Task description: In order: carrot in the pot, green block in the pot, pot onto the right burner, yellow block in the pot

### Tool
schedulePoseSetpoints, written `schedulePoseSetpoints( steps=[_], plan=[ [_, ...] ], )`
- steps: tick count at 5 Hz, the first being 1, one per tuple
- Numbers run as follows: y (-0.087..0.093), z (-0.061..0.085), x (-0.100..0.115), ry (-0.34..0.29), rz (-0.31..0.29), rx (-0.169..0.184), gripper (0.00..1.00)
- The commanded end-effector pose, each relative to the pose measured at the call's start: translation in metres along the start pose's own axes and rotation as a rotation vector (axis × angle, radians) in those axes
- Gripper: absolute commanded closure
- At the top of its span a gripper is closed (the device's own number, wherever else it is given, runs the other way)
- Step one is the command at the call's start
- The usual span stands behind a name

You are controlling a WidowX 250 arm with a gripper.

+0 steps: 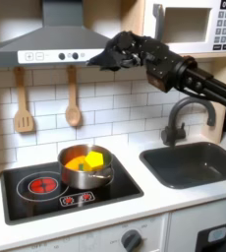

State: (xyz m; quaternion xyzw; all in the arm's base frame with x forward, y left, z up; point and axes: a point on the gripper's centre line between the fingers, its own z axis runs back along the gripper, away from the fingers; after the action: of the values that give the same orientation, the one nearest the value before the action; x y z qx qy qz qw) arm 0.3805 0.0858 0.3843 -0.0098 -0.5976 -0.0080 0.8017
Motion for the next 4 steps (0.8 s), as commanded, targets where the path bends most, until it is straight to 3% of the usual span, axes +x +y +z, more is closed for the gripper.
schedulePoseSetpoints(
  steps=[1, 3, 4],
  plan=[
    [-0.037, -0.004, 0.011, -0.042, -0.011, -0.095, 0.00],
    [-0.051, 0.006, 0.023, -0.107, -0.024, -0.135, 0.00],
    [-0.065, 0.009, 0.030, -0.131, -0.029, -0.175, 0.00]
  ],
)
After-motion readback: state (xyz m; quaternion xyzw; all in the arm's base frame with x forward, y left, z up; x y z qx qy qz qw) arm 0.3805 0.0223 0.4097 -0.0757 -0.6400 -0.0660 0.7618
